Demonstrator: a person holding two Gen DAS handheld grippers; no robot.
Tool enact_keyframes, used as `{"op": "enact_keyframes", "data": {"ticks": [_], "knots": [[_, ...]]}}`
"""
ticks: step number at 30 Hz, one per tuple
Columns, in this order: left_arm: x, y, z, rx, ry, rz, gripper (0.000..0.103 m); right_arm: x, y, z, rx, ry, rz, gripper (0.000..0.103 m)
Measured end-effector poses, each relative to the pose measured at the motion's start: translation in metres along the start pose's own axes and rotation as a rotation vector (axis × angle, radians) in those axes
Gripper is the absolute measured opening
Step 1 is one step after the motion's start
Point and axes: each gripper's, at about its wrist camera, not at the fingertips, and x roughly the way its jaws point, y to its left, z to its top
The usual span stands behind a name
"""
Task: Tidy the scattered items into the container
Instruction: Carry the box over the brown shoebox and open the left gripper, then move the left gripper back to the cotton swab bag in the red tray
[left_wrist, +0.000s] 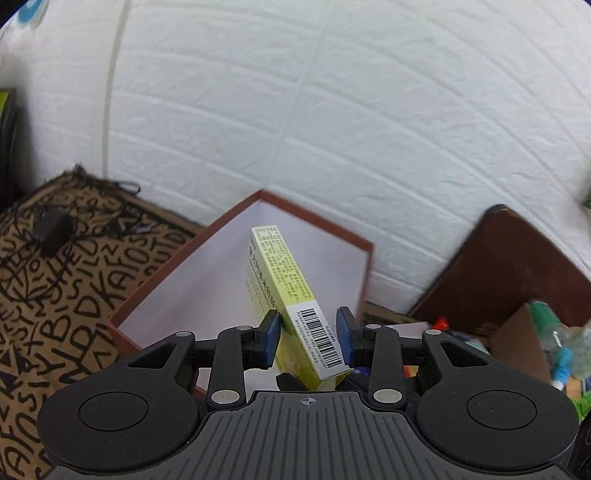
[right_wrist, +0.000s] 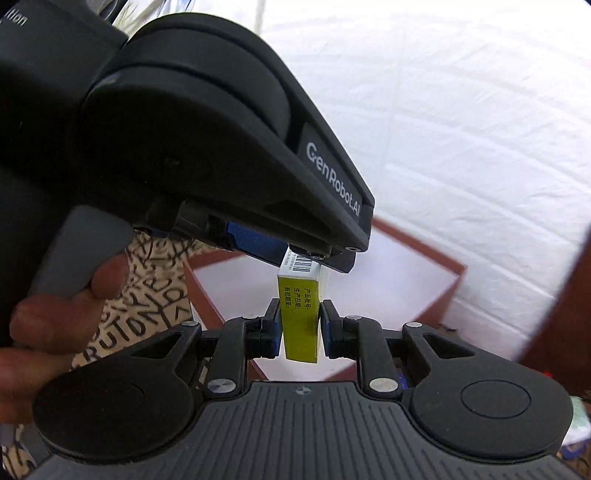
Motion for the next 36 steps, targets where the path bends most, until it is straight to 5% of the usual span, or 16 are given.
{"op": "enact_keyframes", "data": {"ticks": [9, 11, 12, 13, 15, 21, 28, 30, 36], "knots": [[0.033, 0.036, -0.003, -0.065, 0.056, -0.01, 0.034, 0.057, -0.014, -0.001, -0.022, 0.085, 0.049, 0.027], [0.033, 0.04, -0.002, -0.082, 0.051, -0.017, 0.052, 0.061, -0.019, 0.001, -0.018, 0.08, 0.048, 0.03], [0.032, 0.041, -0.001, -0.087, 0.038, -0.012, 0.061, 0.062, -0.02, 0.002, -0.025, 0.076, 0.037, 0.044], [0.029, 0.042, -0.001, -0.088, 0.021, -0.011, 0.08, 0.063, -0.021, 0.003, -0.034, 0.066, 0.014, 0.07], [0.022, 0.044, 0.0, -0.09, -0.016, -0.018, 0.099, 0.06, -0.024, 0.004, -0.055, 0.026, -0.031, 0.093], [0.001, 0.043, 0.0, -0.092, -0.048, -0.018, 0.103, 0.057, -0.029, 0.005, -0.105, 0.025, -0.132, 0.098], [-0.009, 0.032, -0.012, -0.062, -0.03, -0.013, 0.103, 0.052, -0.038, 0.001, -0.077, 0.037, -0.132, 0.099], [-0.013, 0.026, -0.017, -0.05, -0.024, -0.02, 0.103, 0.02, -0.039, -0.027, -0.071, 0.031, -0.13, 0.099], [-0.037, 0.001, -0.032, -0.01, -0.042, -0.042, 0.103, -0.027, -0.016, -0.042, -0.075, -0.002, -0.138, 0.101]]}}
